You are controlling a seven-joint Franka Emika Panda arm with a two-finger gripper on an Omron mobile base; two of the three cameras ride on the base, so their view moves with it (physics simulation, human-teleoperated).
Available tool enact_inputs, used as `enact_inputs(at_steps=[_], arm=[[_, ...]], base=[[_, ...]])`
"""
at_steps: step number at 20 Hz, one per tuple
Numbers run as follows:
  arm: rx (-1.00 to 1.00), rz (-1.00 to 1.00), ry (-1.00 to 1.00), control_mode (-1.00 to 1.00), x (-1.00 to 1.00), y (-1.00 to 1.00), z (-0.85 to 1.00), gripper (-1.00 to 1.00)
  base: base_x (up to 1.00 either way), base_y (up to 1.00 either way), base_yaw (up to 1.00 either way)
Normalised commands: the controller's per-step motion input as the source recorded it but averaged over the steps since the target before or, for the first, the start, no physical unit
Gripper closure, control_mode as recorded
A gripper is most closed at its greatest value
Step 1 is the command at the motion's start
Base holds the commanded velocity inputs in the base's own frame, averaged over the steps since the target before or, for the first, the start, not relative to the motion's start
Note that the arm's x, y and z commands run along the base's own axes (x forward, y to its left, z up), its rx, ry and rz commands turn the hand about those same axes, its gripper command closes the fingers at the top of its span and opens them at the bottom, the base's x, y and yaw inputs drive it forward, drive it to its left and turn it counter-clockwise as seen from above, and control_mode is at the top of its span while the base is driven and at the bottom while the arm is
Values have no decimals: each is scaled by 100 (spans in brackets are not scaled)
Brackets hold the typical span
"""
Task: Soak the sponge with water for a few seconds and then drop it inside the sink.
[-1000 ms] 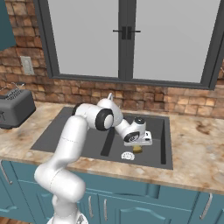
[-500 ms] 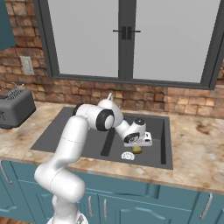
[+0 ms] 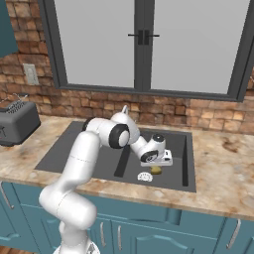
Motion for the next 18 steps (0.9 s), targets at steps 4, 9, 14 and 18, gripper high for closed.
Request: enact_inputs(at_steps=[4, 9, 14, 18], arm=[[0, 0, -2, -100, -22, 0, 15, -100], [2, 0, -7, -100, -36, 0, 50, -100], [0, 0, -2, -100, -38, 0, 56, -100], [0, 0, 0, -100, -32, 0, 59, -100]], base=[[0, 0, 0], [0, 0, 0], [0, 0, 0], [0, 0, 0]])
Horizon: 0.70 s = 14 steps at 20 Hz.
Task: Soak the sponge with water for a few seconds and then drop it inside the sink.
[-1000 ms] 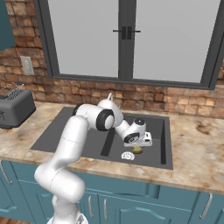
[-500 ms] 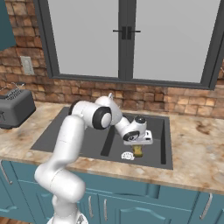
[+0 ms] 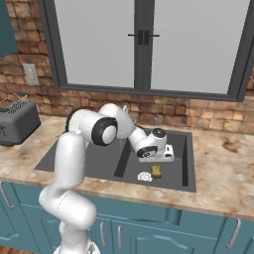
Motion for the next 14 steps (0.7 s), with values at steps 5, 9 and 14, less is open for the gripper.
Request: enact_inputs(at_steps=[5, 9, 14], arm=[[0, 0, 0, -100, -34, 0, 59, -100], [0, 0, 0, -100, -48, 9, 56, -100], [0, 0, 0, -100, -48, 12, 47, -100]], base=[[0, 0, 0], [0, 0, 0], [0, 0, 0]])
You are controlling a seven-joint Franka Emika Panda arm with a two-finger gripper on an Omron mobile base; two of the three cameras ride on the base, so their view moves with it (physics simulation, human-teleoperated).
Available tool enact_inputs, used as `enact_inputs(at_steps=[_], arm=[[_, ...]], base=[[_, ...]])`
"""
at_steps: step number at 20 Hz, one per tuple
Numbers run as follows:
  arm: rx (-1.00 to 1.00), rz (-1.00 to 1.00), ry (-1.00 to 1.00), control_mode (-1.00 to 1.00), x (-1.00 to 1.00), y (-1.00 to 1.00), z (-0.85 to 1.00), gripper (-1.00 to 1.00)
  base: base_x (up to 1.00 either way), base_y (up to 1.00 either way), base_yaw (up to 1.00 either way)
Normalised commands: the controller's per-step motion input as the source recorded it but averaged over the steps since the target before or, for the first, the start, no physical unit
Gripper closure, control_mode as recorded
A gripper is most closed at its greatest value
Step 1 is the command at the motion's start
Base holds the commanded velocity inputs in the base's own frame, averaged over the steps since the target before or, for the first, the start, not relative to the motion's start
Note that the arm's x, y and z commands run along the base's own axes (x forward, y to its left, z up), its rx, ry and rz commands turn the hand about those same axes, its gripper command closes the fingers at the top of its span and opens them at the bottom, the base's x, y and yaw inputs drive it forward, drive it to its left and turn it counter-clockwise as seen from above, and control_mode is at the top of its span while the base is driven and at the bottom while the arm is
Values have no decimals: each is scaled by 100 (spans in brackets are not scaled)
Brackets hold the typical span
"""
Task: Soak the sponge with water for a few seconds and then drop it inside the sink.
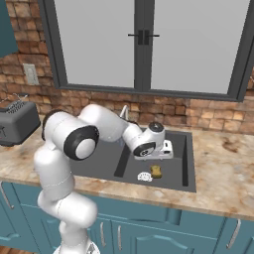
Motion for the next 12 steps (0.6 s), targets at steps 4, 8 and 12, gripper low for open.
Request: enact_inputs(at_steps=[4, 8, 12], arm=[[0, 0, 0, -100, -44, 13, 40, -100], [0, 0, 0, -100, -45, 14, 39, -100], [-1, 0, 1, -100, -36, 18, 41, -100]], base=[[0, 0, 0], [0, 0, 0], [0, 0, 0]])
